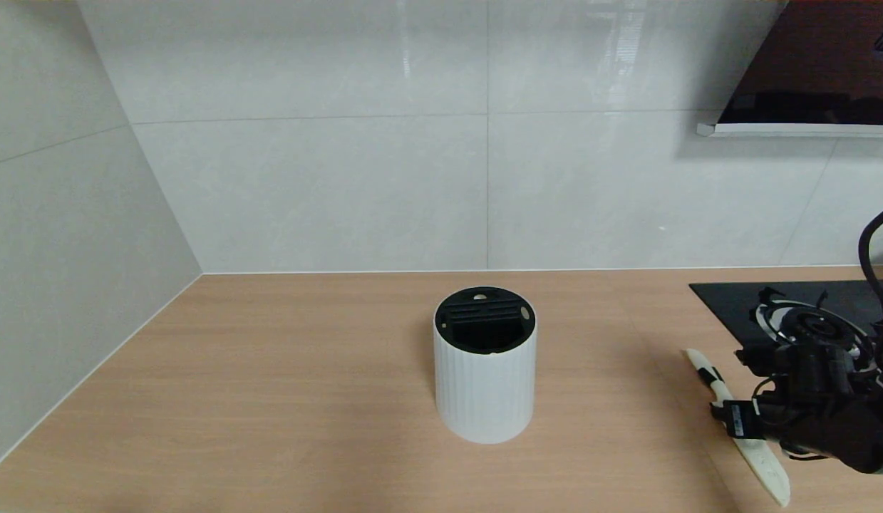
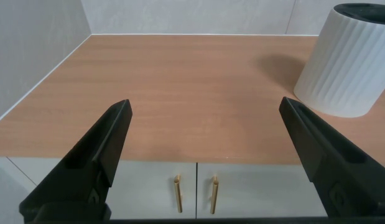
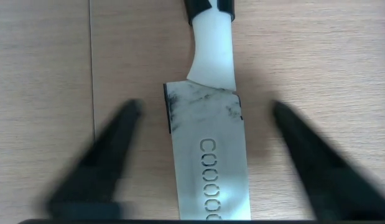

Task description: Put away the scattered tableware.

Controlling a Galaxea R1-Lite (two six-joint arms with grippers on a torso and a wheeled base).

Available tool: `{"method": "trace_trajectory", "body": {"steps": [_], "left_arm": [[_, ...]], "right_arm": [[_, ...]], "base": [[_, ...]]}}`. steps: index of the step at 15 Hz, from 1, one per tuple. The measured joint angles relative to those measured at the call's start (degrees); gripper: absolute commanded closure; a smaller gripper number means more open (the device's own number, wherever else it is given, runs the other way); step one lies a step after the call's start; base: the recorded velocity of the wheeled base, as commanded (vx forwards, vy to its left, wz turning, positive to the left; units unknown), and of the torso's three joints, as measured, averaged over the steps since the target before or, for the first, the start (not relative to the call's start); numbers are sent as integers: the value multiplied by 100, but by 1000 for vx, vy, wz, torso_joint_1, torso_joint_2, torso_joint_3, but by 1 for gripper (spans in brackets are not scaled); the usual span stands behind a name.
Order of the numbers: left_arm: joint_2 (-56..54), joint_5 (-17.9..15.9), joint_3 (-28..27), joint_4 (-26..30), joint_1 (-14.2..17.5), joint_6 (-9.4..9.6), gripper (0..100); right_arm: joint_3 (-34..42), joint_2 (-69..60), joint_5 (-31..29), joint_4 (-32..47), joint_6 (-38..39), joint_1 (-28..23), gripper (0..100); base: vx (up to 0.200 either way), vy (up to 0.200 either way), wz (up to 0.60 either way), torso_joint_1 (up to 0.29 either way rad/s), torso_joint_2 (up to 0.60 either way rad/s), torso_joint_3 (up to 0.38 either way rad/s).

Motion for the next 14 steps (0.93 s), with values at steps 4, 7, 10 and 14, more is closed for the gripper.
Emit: {"method": "trace_trajectory", "body": {"steps": [4,7,10,14], "left_arm": [[0,-1,0,0,0,0,0],[0,-1,0,0,0,-2,0],[0,0,0,0,0,-2,0],[0,-1,0,2,0,0,0]], "right_arm": [[22,0,0,2,2,-2,100],[27,-2,0,2,0,-2,100],[43,-83,2,41,7,-2,100],[173,-511,48,28,16,-2,100]], "base": [[0,0,0,0,0,0],[0,0,0,0,0,0],[0,0,0,0,0,0],[0,0,0,0,0,0]]}}
